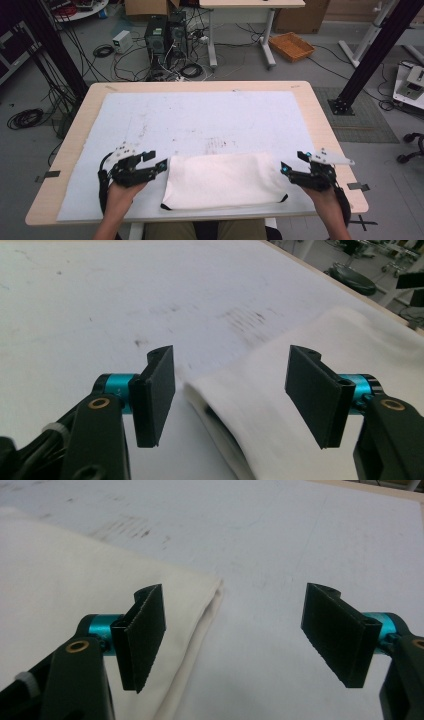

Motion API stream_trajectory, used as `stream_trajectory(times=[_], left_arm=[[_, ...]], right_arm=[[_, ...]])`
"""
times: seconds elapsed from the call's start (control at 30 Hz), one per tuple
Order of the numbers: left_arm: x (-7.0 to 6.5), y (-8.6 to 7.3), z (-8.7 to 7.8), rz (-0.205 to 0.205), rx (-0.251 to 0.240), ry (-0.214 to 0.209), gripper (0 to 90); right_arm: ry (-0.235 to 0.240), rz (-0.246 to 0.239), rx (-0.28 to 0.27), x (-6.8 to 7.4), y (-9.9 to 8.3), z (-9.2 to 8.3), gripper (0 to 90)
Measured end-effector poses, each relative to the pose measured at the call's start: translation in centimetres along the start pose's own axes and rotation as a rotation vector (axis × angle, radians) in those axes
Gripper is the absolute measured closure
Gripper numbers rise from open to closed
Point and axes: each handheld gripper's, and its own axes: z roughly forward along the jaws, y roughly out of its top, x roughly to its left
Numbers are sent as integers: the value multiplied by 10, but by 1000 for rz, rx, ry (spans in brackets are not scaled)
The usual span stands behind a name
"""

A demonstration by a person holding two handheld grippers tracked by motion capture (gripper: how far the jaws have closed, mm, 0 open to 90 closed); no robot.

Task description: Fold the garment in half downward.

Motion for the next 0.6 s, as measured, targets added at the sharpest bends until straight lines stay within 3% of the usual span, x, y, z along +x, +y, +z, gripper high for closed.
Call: stream_trajectory(times=[0.07,0.13,0.17,0.2,0.23,0.33,0.43,0.47,0.53,0.6], left_arm=[[8,3,21,-38,29,-15,369],[13,1,37,-36,84,-1,380],[13,1,37,-36,84,-1,384],[17,-3,50,-30,132,16,414],[18,-5,53,-32,144,14,426],[19,-7,58,-19,176,15,470],[18,-11,63,16,231,13,595],[17,-13,64,37,245,10,684],[14,-16,63,68,233,23,833],[14,-15,63,65,230,25,863]], right_arm=[[6,28,33,-5,10,20,271],[37,35,73,-7,16,40,339],[37,35,73,-7,16,40,339],[65,27,131,-7,18,66,411],[68,27,153,-7,18,72,434],[76,24,214,-9,16,85,465],[109,30,263,-11,13,92,551],[114,12,264,-10,12,93,572],[148,-1,259,-8,11,93,713],[179,-19,251,-5,10,92,830]])
